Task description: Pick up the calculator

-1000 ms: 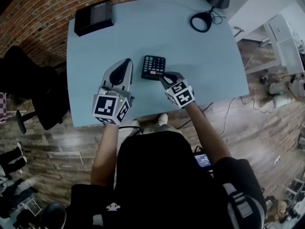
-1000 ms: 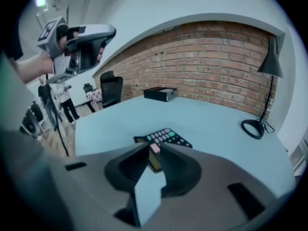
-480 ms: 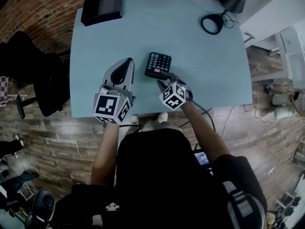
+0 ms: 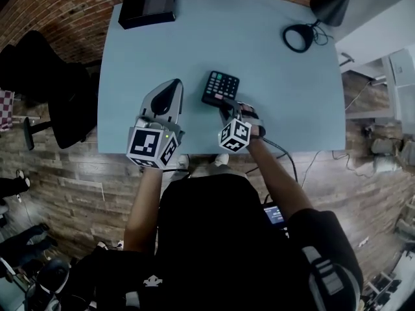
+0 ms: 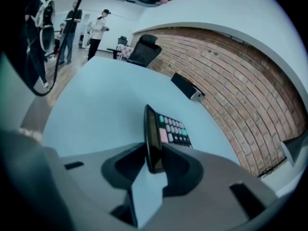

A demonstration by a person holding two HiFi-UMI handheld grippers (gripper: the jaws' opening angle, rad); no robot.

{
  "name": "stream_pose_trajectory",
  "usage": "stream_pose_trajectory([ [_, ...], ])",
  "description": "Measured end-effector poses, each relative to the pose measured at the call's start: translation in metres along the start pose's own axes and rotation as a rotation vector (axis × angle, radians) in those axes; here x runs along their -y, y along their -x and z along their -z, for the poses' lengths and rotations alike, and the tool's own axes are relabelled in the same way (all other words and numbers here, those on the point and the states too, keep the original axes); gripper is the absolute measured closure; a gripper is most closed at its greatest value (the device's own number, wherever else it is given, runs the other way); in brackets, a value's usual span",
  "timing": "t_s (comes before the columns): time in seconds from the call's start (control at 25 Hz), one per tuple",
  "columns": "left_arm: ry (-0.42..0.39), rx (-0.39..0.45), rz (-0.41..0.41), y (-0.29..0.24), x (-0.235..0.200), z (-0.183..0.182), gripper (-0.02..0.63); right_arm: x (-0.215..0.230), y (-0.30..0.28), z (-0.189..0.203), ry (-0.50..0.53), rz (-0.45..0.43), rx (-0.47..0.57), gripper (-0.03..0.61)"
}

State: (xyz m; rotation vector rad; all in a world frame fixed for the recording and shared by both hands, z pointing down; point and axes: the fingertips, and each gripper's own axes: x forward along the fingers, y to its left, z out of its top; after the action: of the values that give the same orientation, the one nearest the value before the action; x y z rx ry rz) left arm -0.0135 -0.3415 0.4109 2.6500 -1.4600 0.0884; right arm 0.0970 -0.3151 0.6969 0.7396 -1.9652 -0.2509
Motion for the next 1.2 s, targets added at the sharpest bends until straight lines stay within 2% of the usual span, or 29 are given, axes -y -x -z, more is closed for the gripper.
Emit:
stream_pose_trajectory([
  [0.2, 0.001, -0.001, -0.007, 0.002, -0.002, 0.0, 0.61, -0.001, 0.001, -0.001, 0.026, 0.017, -0.003, 0.481],
  [0.68, -0.002, 0.012, -0.008, 0.001, -0.002, -0.003, 0.61, 0.026, 0.018, -0.017, -0.025, 0.054, 0.067, 0.52],
  [1.2, -0.011, 0.033, -0.033, 0.008, -0.003, -0.012, 0.609, 0.052, 0.04, -0.032, -0.236, 0.063, 0.155, 0.531],
])
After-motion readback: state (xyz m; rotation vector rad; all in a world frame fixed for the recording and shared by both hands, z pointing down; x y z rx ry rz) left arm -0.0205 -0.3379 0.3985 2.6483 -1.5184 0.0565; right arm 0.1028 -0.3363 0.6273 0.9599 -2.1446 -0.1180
